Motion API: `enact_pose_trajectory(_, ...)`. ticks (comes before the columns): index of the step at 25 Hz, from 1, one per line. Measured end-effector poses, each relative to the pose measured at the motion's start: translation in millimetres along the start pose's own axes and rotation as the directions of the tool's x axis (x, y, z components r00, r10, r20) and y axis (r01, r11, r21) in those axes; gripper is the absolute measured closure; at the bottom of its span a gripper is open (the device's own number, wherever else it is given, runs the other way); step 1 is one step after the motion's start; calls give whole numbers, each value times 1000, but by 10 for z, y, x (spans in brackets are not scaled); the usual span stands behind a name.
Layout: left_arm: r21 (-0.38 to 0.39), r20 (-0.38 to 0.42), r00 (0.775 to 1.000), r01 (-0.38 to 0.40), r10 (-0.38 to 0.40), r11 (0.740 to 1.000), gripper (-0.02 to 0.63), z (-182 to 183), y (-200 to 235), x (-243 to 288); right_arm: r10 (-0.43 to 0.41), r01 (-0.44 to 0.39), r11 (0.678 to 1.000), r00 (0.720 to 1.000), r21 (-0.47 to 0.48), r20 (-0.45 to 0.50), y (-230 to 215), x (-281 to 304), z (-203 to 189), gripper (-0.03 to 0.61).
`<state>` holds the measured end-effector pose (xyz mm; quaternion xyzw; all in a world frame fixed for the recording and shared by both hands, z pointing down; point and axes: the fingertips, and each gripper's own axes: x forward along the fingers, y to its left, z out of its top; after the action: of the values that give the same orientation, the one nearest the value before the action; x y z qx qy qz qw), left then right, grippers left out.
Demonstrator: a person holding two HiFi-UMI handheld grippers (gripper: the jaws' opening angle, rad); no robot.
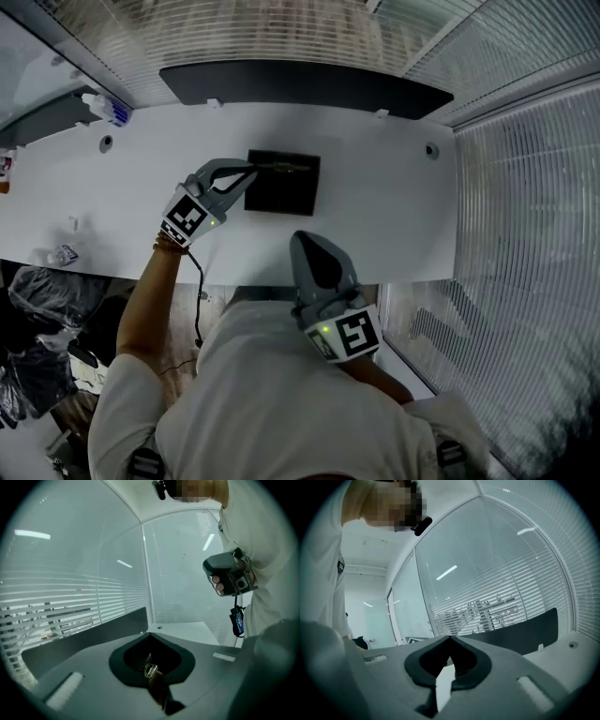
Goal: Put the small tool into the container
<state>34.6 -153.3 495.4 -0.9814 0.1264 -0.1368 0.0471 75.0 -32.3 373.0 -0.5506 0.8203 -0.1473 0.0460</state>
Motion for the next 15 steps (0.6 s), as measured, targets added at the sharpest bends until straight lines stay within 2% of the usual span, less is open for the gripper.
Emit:
enact_pose_trajectory(7,-19,79,991,-110,111,994,611,509,-62,-342,54,-54,998,998,-18,36,146,89,167,580)
enact_pose_trajectory(9,-50,110,979,-167,171,985,611,669,-67,-460,71,-70,997,996,-33,45,211,115,221,580)
enact_pose_trajectory(13,-97,208,949,-219,235,971,612,1062,-208,-708,101,-98,994,993,-58,56,304,138,289,580)
enact_pose_trajectory(15,-121,223,938,-242,264,963,611,1165,-278,-790,116,-111,991,991,-68,62,339,145,311,580)
